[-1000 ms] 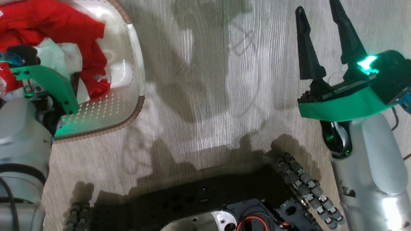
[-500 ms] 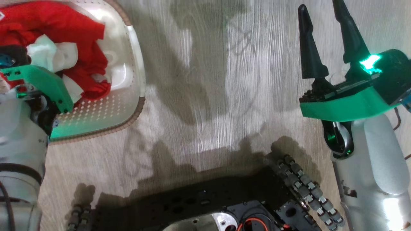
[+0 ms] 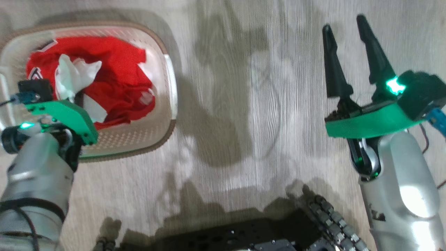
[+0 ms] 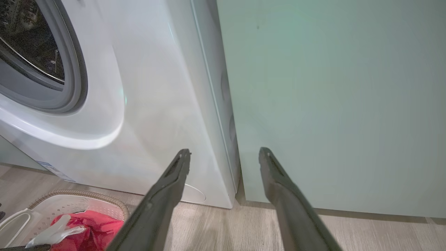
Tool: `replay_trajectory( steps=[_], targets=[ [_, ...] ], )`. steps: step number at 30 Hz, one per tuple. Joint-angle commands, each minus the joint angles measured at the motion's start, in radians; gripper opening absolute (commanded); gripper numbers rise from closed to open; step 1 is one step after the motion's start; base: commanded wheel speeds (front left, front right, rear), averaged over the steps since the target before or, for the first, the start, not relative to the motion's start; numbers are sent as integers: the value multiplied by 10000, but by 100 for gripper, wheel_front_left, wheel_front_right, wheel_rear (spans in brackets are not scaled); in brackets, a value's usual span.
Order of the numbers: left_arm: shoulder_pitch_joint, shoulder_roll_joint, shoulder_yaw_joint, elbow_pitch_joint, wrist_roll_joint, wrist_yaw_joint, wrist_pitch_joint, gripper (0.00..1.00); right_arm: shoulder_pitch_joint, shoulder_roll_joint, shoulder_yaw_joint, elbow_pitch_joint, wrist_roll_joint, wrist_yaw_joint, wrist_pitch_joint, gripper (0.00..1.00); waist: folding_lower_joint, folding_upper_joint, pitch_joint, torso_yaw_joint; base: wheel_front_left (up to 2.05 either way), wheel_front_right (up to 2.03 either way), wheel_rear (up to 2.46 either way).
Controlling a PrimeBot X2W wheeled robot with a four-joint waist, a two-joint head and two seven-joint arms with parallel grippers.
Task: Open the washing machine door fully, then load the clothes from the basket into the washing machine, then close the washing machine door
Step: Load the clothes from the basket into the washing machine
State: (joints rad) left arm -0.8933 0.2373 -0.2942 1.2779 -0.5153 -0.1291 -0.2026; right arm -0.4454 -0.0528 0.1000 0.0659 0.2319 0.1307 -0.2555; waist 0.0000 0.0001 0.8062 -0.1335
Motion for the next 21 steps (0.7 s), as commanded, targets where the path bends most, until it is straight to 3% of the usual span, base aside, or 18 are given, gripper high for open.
replay_trajectory(
  steps=[1, 8, 21],
  targets=[
    [415, 256, 104, -175, 78, 15, -260, 0, 517, 26, 86, -188, -75, 0, -63, 100, 0, -1, -656, 268, 0, 0, 0],
    [1008, 62, 199, -1378, 154, 185, -582, 0, 928, 26, -232, 143, -231, 0, -42, 100, 0, -1, -1948, 637, 0, 0, 0],
    [3162, 203, 1173, -6067, 704, 863, -590, 0, 1438, 26, -675, 368, -375, 0, 186, 100, 0, -1, -3733, 1118, 0, 0, 0]
  ],
)
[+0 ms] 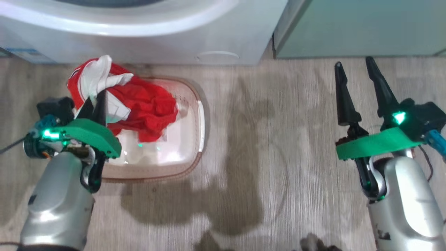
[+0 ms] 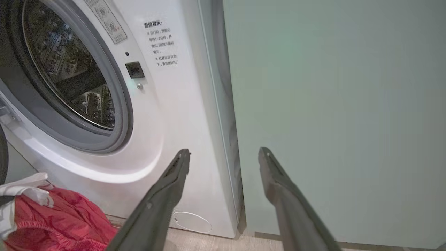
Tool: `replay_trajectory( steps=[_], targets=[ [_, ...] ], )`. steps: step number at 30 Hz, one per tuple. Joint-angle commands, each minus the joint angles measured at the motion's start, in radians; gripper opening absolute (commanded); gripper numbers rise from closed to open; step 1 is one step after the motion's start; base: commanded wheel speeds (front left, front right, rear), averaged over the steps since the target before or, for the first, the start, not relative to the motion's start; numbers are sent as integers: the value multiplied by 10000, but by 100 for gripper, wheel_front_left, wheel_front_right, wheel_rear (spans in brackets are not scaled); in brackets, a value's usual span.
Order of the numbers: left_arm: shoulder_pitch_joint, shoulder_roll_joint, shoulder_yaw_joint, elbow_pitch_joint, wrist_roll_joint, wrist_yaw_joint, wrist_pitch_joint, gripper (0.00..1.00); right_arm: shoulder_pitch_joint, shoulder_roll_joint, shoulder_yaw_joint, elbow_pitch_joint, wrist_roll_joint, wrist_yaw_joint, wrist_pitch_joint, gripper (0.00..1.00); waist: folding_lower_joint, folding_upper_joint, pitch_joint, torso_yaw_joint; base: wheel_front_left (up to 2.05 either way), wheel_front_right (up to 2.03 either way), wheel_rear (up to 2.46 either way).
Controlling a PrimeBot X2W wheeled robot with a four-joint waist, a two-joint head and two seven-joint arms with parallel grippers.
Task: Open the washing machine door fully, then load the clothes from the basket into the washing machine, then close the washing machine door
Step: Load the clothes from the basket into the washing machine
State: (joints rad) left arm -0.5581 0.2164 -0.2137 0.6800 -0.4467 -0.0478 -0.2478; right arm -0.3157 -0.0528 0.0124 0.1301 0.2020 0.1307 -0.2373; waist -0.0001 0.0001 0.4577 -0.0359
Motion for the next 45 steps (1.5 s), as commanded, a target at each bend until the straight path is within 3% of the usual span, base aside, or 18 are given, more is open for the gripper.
replay_trajectory(
  steps=[1, 13, 24, 37, 45],
  targets=[
    [-25, 421, 405, -448, 64, 94, -138, 0, 181, 26, 161, -249, -81, 0, 24, 100, 1, -1, -384, 173, 0, 0, 0],
    [1425, 741, 441, -4019, 431, 771, 86, 0, 749, 26, -26, -70, -106, 0, 165, 100, 1, -1, -1835, 257, 0, 0, 0],
    [3602, 1000, 434, -6473, 534, 1549, 764, 0, 1758, 26, -59, -178, -16, 0, 324, 100, 1, -1, -3195, 82, 0, 0, 0],
    [5149, 990, 168, -7474, 540, 1985, 1225, 0, 2912, 26, -314, -557, 101, 0, 743, 100, 1, -1, -4307, 180, 0, 0, 0],
    [5336, 1059, 47, -7560, 572, 2016, 1321, 0, 3196, 26, -349, -773, 139, 0, 929, 100, 1, -1, -4460, 186, 0, 0, 0]
  ],
)
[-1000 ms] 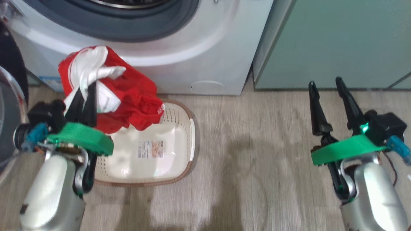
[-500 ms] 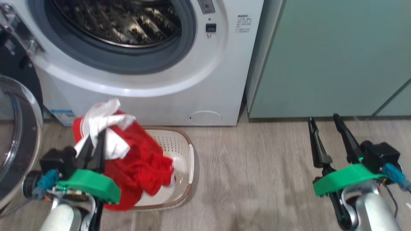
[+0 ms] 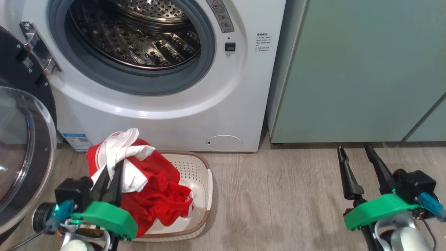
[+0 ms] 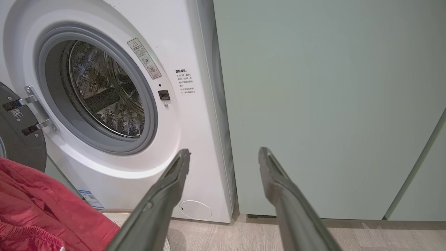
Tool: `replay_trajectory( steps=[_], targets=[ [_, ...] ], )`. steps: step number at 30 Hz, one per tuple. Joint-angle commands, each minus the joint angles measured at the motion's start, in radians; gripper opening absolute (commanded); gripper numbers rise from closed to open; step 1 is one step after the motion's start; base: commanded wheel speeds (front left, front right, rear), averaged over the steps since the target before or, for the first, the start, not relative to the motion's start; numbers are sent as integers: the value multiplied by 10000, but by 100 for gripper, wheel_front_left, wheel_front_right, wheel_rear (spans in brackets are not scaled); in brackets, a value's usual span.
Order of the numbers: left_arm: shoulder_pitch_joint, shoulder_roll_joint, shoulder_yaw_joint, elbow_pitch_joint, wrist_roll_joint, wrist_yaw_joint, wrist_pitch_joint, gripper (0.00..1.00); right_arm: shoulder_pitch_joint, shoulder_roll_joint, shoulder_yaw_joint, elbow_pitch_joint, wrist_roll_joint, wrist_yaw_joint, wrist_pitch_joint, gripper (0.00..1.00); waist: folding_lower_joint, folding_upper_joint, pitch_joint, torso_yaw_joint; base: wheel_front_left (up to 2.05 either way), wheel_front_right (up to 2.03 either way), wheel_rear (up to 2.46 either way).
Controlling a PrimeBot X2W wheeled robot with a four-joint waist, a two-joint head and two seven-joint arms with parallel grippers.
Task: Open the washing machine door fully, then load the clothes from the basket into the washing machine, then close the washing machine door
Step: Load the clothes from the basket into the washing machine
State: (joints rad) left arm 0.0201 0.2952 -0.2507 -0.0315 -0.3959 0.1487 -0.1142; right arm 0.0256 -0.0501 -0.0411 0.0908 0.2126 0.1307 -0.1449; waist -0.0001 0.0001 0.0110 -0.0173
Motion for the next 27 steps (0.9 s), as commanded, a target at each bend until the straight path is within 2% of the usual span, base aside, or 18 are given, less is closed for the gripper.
replay_trajectory(
  steps=[1, 27],
  targets=[
    [-445, 277, 408, -451, 66, 58, -8, 0, -208, -1, 184, -408, 29, 0, 20, 100, 1, -1, 10, -1, 0, 0, 0],
    [-917, 341, 379, -327, -15, 196, -27, 0, -412, -1, 217, -628, 92, 0, -22, 100, 1, -1, 502, -9, 0, 0, 0]
  ],
)
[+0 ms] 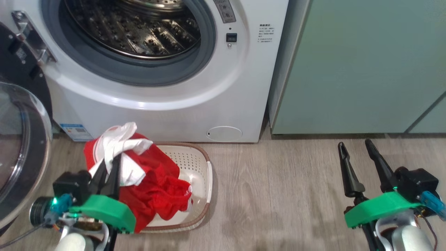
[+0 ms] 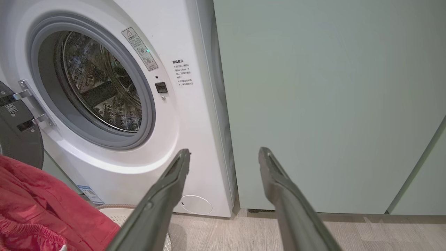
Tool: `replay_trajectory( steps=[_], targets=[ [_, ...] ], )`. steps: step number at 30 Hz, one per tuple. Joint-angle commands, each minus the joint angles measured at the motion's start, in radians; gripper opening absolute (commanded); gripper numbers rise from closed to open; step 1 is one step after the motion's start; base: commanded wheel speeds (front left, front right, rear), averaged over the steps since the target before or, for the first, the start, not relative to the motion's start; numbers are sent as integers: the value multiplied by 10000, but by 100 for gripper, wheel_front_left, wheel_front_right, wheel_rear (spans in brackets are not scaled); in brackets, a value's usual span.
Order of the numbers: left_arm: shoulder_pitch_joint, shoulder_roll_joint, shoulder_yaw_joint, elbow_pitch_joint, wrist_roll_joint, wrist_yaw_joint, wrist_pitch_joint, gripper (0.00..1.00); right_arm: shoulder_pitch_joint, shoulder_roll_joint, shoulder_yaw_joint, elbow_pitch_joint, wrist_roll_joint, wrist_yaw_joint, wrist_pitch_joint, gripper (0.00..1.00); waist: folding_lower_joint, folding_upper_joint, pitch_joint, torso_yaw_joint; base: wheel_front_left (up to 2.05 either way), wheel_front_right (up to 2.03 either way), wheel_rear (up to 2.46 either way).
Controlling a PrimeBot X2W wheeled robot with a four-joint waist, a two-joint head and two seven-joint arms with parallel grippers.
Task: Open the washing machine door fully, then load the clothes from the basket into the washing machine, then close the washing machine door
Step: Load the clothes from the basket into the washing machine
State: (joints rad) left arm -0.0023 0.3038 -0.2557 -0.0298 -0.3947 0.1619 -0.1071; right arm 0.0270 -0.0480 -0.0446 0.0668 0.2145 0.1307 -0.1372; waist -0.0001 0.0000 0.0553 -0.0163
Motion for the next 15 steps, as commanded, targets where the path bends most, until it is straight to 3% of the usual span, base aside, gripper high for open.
replay_trajectory(
  steps=[1, 15],
  targets=[
    [-773, 251, 446, -323, -47, 61, -102, 0, -458, -22, 258, -413, 83, 0, -109, 100, 1, 0, 145, -34, 0, 0, 0],
    [-4268, 604, 1060, 1216, -505, -410, 104, 0, -1357, -22, 570, -863, 262, 0, -478, 100, 1, 0, 2477, -583, 0, 0, 0]
  ],
)
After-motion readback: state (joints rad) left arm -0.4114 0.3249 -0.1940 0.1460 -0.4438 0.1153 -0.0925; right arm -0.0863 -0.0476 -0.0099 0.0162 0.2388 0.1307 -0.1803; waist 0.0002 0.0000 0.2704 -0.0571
